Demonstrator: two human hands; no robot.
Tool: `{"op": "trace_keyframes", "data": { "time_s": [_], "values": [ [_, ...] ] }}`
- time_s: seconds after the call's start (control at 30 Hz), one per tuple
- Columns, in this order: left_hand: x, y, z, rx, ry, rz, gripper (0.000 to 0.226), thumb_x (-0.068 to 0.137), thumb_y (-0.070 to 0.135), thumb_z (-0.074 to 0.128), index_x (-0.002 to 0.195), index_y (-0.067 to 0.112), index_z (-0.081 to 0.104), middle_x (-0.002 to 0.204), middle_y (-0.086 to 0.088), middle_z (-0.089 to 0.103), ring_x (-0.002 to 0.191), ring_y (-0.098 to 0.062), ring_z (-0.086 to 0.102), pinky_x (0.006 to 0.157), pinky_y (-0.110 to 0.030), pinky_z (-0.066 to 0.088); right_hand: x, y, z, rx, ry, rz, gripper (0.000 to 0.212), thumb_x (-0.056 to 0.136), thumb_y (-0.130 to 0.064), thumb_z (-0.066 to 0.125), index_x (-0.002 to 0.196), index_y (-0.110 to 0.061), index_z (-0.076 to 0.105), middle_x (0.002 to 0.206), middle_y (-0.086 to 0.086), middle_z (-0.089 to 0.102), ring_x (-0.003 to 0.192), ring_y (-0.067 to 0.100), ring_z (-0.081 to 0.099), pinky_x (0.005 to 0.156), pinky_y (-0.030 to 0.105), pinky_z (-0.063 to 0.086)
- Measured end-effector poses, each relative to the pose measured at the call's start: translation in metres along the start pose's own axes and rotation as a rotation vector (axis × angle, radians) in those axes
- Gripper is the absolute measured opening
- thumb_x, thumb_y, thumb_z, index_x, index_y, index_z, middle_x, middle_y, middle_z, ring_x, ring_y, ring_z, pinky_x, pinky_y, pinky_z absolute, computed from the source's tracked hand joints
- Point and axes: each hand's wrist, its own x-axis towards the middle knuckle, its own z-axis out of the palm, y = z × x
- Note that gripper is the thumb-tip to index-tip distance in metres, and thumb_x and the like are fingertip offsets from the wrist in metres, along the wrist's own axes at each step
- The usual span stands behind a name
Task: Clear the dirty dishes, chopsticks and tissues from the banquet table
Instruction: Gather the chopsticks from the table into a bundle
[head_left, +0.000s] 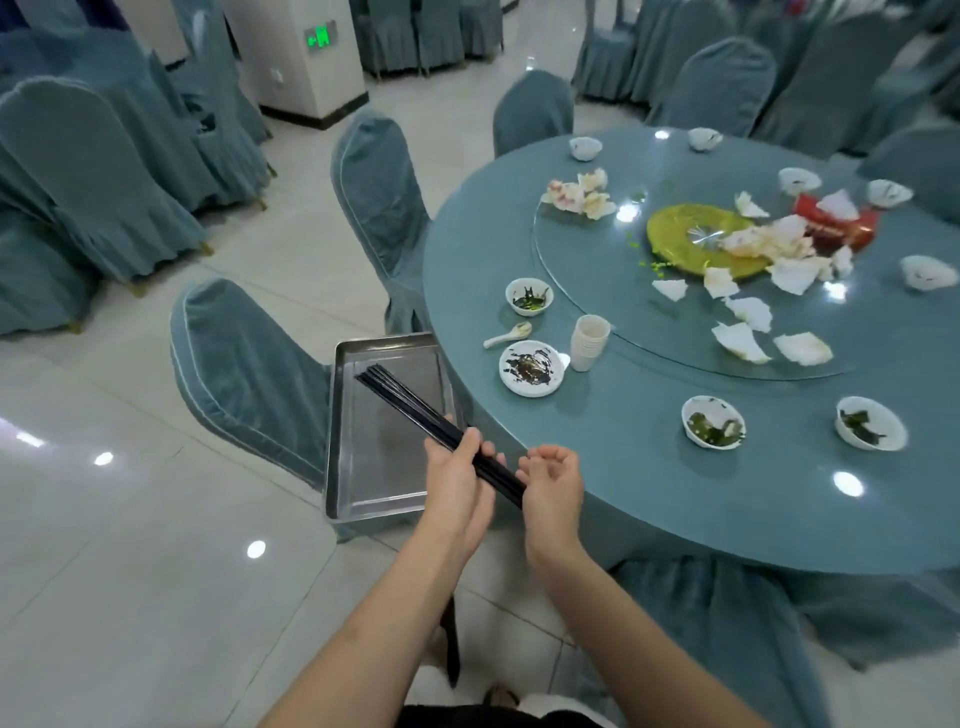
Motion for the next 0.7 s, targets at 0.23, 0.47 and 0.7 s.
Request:
{"op": "trace_keyframes", "data": {
  "time_s": [0.23,0.47,0.7],
  "values": [
    [0.078,0.013,0.057,0.270,-0.185,-0.107,0.025,0.105,-0.003,0.042,0.109,0.022,0.044,0.075,-0.002,0.045,0.061,-0.014,0.044,0.065,-0.032,0.042,0.070,-0.031,0.018,-0.050,0.116,0.013,0.009,0.099,-0.013,0.055,0.104,-0.021,0.059,0.110,0.010,0.065,0.091,0.018,0.061,0.081,0.032,0.049],
    [0.131,0.020,0.092,0.574,-0.424,-0.067,0.033,0.103,-0.006,0.042,0.124,0.019,0.042,0.078,0.000,0.049,0.061,-0.011,0.045,0.062,-0.027,0.041,0.114,-0.069,0.014,0.018,0.279,-0.027,0.008,0.100,-0.012,0.053,0.103,-0.018,0.058,0.103,0.006,0.062,0.086,0.016,0.059,0.090,0.043,0.056],
    [0.158,-0.003,0.092,0.896,-0.556,-0.143,0.030,0.102,0.000,0.045,0.123,0.019,0.035,0.077,-0.003,0.043,0.059,-0.013,0.039,0.055,-0.027,0.040,0.146,-0.084,0.004,0.017,0.367,-0.048,0.008,0.098,-0.013,0.058,0.100,-0.020,0.060,0.104,0.006,0.064,0.086,0.015,0.059,0.090,0.041,0.055]
  ]
}}
